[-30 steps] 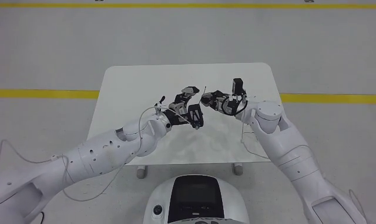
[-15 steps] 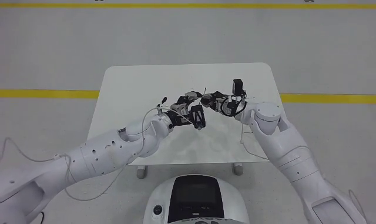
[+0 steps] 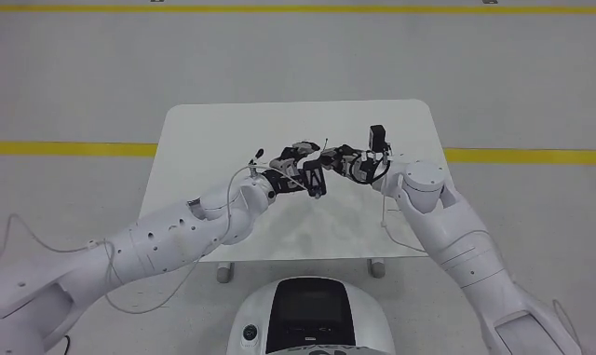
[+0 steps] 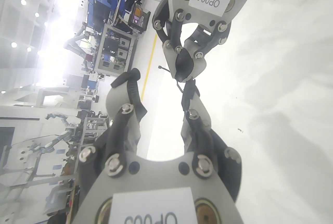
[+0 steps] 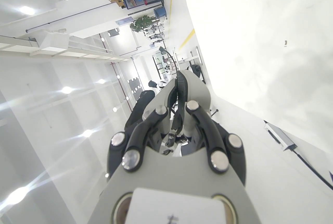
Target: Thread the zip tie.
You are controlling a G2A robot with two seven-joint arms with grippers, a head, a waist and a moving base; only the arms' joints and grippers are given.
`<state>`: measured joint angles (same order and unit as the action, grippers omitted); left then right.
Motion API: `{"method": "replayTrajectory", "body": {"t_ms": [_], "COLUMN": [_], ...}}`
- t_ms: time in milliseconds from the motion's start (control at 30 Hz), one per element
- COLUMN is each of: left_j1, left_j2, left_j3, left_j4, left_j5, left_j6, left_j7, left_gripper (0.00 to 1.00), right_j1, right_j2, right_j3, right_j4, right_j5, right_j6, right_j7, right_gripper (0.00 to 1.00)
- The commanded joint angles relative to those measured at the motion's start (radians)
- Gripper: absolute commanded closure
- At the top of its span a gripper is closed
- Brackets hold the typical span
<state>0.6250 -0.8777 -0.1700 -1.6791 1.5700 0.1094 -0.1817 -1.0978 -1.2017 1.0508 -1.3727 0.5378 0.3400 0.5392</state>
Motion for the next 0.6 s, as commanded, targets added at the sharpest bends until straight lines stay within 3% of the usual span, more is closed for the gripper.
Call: {"method": "replayTrajectory", "body": {"t_ms": [0, 567], "left_j1": [-0.002, -0.008], "left_j2": [-0.002, -0.014], "left_j3": [0.000, 0.000], "left_j4": [0.001, 0.013], "left_j5": [0.000, 0.000], "left_j6": [-0.002, -0.038], "left_j7": [-0.002, -0.002], "left_gripper": [0.70, 0.77], "right_j1": [0.002, 0.022], "right_j2": [0.001, 0.003], "right_j3": [-0.002, -0.019], "right_j4": [0.000, 0.007], "right_j5": [-0.001, 0.007], "right_j6": [0.000, 0.000], "right_j7": [-0.001, -0.003], "right_gripper": [1.00, 1.00]}}
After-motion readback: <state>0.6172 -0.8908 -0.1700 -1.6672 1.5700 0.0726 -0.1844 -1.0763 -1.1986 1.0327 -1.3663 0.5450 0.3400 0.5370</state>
